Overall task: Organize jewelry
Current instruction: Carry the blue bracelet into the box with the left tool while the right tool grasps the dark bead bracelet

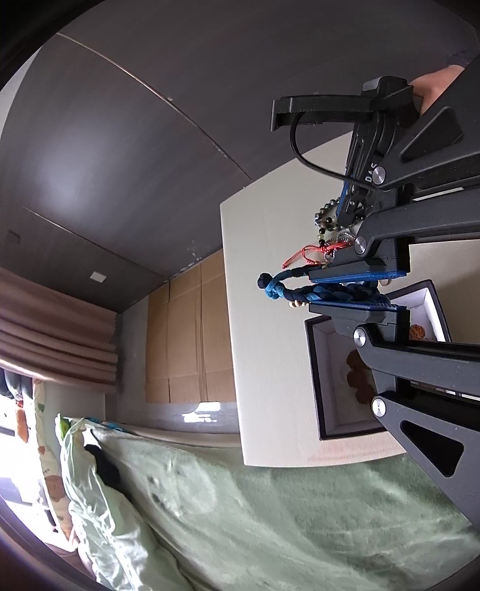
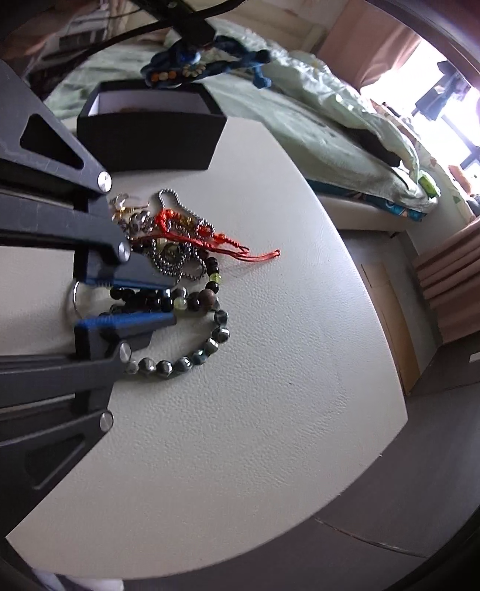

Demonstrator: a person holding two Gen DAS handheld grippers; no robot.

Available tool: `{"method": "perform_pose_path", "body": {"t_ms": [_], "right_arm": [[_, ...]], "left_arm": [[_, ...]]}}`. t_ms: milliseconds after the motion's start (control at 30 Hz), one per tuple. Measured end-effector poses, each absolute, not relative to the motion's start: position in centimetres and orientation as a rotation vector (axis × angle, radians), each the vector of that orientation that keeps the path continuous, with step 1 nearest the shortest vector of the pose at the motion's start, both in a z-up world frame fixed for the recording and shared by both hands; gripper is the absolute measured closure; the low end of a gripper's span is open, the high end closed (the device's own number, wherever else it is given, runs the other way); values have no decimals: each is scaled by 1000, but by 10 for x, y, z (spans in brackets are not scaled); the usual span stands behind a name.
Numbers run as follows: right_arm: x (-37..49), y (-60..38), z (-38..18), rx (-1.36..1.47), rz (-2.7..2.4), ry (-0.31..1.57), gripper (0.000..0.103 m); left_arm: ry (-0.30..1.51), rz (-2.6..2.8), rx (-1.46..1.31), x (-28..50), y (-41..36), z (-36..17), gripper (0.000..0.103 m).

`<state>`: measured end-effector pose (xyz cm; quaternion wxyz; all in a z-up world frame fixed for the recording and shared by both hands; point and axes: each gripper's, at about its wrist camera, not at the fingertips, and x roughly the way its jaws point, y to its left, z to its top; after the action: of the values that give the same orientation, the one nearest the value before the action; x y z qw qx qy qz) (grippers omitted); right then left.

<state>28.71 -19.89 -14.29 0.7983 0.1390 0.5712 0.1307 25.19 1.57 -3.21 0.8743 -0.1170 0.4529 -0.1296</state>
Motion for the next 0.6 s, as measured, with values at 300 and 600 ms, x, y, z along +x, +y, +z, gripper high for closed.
{"method": "perform_pose_path", "body": {"t_ms": [300, 600], "right_arm": [[269, -212, -111, 391, 383, 1109, 93], [261, -214, -83, 462, 488, 1002, 93]], "left_arm": [[909, -250, -271, 240, 34, -24, 94], [924, -192, -348, 228, 69, -38, 94]]}}
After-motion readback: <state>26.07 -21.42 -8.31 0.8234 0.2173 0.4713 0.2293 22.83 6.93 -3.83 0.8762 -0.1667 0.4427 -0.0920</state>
